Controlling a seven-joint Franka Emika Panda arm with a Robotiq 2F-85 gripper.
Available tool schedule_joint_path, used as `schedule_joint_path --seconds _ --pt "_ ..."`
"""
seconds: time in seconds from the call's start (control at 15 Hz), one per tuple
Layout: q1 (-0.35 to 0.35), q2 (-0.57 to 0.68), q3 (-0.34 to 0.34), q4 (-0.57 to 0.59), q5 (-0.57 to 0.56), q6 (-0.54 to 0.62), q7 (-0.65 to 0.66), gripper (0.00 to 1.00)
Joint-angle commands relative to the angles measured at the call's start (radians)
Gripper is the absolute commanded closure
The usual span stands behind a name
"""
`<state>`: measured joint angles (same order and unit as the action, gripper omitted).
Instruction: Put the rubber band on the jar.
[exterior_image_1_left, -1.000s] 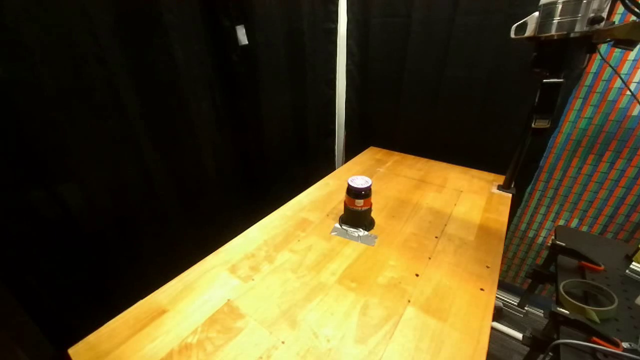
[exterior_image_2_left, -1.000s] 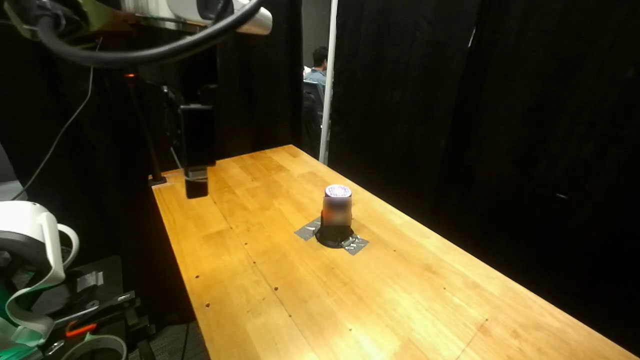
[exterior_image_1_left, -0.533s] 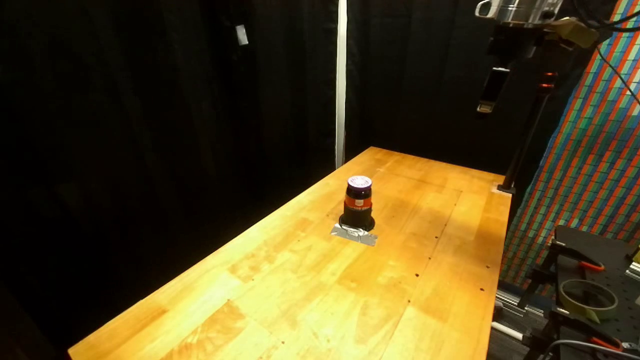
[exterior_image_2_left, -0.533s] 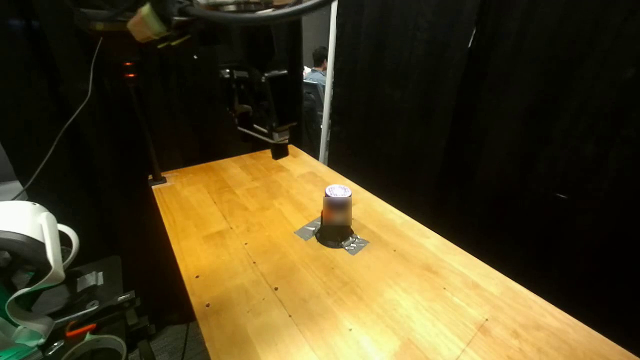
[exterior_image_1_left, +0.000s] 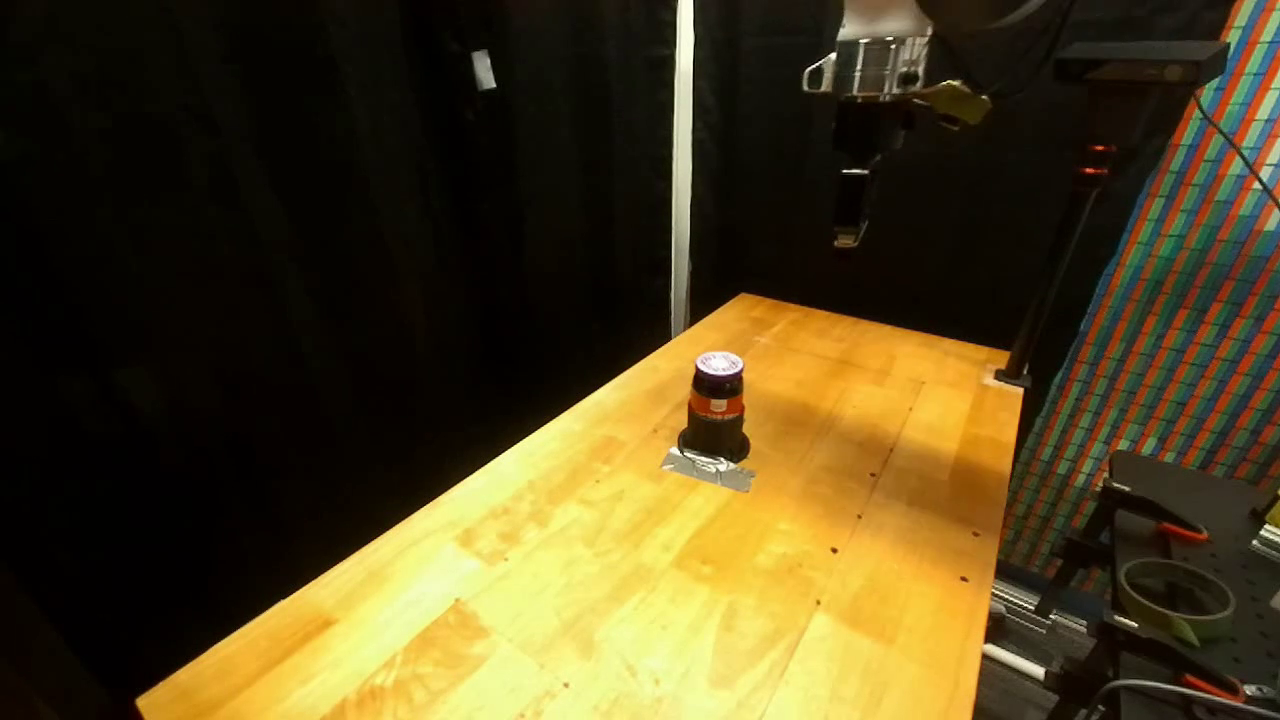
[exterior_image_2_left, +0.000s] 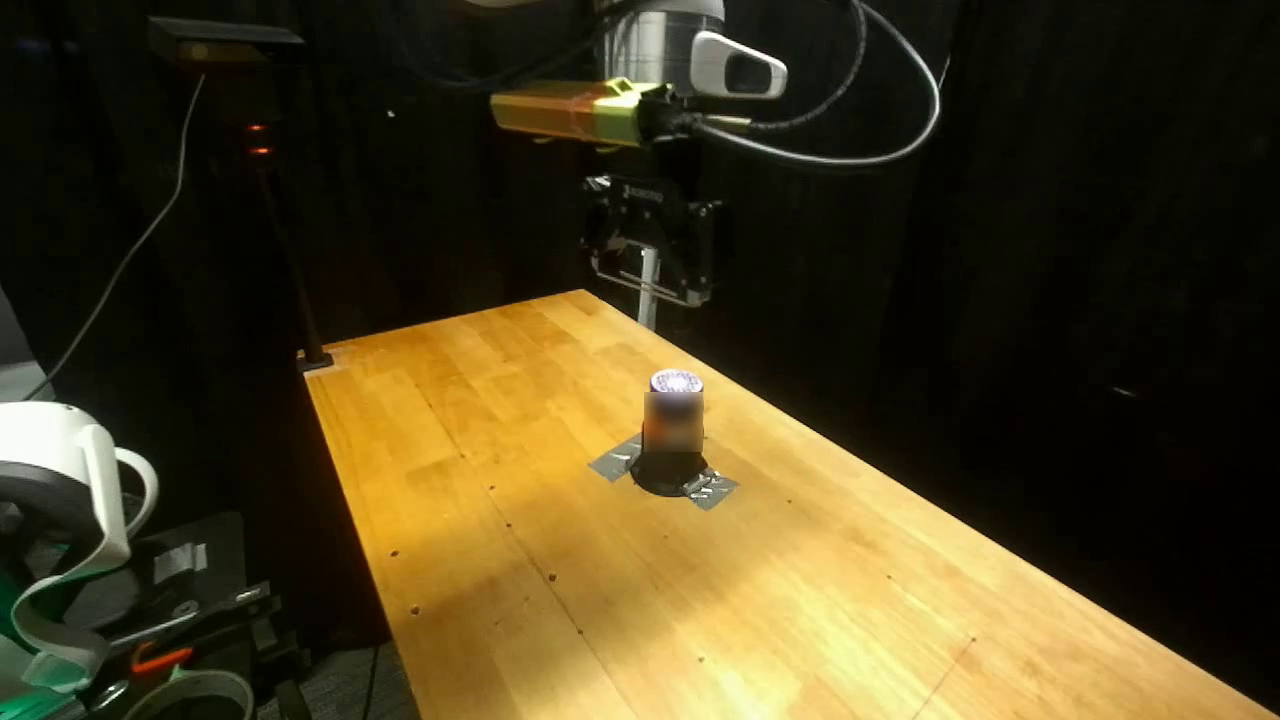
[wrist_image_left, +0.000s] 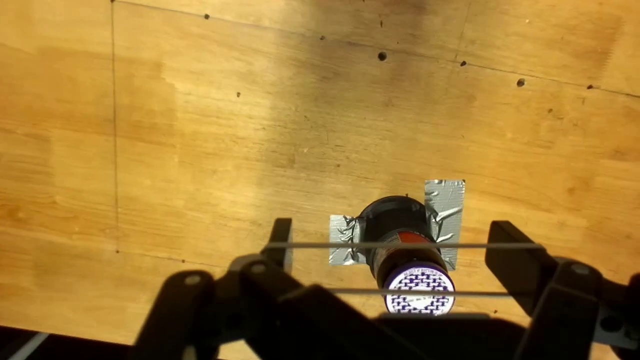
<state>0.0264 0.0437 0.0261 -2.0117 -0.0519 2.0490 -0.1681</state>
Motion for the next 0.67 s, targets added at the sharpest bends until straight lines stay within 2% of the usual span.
schedule_joint_path --seconds 0.0,0.27,0.6 --pt "0.01 0.219 0.018 0.251 0.016 -0.087 -0.045 0.0" --pt "0.02 0.42 0.037 0.452 0.018 -0.107 -0.021 0.0" --pt "0.038 0.593 0.038 0.617 0.026 -0.095 0.042 0.0"
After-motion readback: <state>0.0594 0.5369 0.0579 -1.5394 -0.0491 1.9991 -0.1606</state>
